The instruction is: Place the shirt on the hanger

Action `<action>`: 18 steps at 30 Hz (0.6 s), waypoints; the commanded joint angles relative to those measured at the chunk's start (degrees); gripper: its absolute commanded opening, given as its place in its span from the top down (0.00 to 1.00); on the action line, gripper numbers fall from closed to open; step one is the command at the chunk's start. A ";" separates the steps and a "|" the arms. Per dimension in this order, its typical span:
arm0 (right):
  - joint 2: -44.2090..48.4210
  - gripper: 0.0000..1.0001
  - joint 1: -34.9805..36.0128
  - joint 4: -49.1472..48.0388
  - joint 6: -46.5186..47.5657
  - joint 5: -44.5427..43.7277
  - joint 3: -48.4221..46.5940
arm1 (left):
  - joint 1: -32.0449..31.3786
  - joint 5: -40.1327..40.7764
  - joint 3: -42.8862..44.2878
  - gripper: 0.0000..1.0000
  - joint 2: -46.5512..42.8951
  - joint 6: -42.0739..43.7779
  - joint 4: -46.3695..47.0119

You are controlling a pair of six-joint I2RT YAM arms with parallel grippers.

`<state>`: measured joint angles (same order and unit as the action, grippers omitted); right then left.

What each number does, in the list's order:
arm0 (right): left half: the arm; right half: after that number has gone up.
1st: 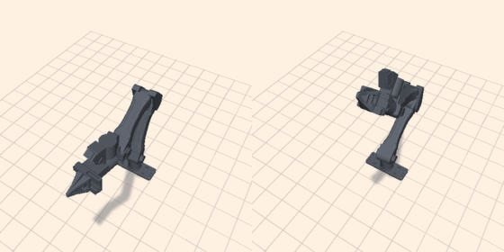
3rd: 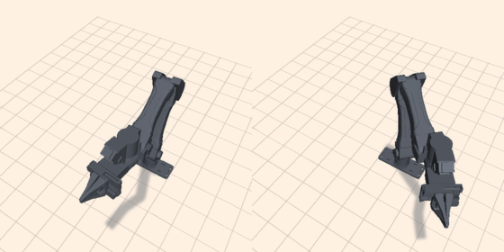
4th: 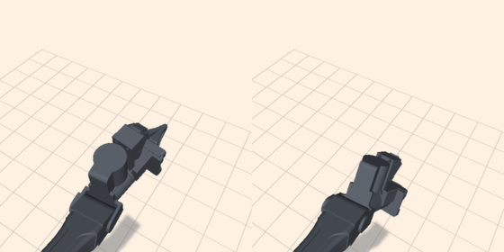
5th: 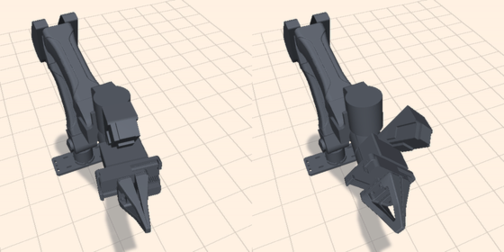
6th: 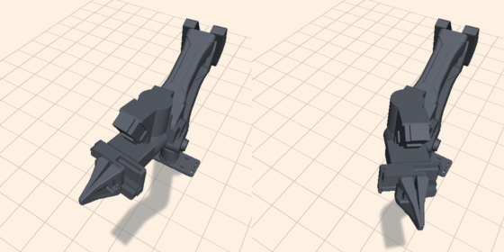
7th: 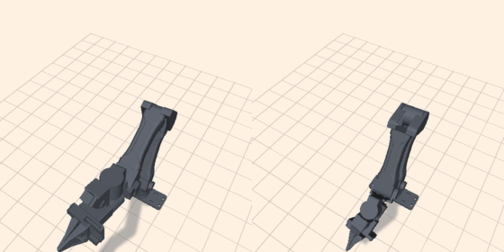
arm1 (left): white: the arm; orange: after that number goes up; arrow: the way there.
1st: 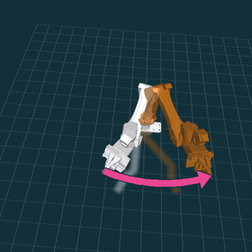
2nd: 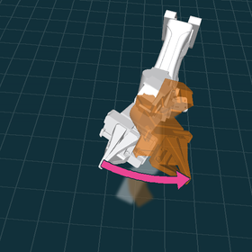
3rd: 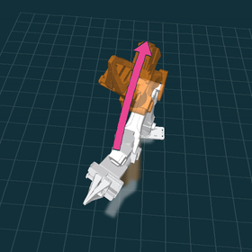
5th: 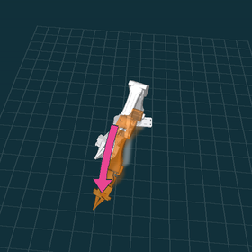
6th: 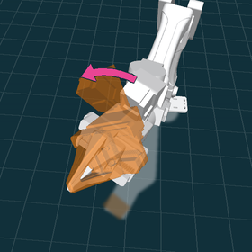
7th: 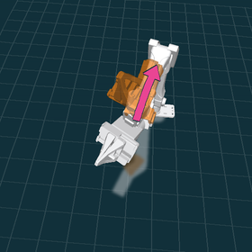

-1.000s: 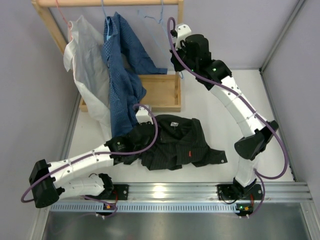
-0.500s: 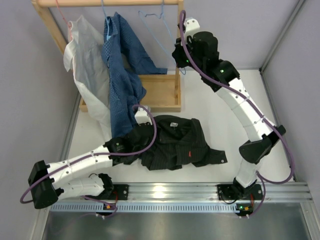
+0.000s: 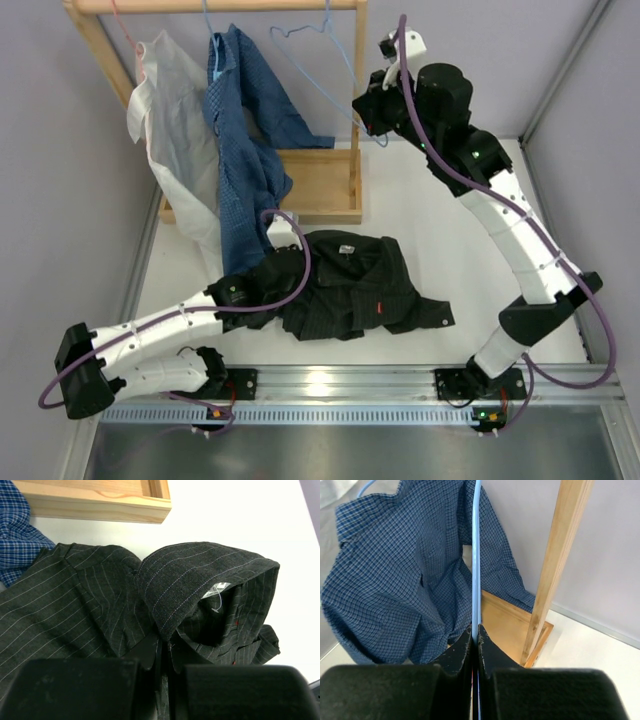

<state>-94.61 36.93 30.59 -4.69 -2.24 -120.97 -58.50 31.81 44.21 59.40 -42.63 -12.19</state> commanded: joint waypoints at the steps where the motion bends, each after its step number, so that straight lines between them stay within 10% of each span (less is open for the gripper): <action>1: 6.79 1.00 -0.45 -6.85 0.20 1.89 3.88 | 0.40 1.94 1.67 1.00 -0.07 -0.35 -0.91; 8: 17.33 1.00 -0.54 -2.56 1.78 6.72 13.72 | 2.60 1.59 3.78 1.00 0.10 0.18 -3.10; 18: 59.24 1.00 -0.45 10.53 -2.86 19.63 55.38 | 16.65 -14.03 8.95 1.00 4.32 2.81 -5.22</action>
<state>-42.61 36.71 38.39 -5.15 9.76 -69.54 -45.19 24.86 49.28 62.00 -41.67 -17.10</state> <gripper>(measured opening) 0.008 0.031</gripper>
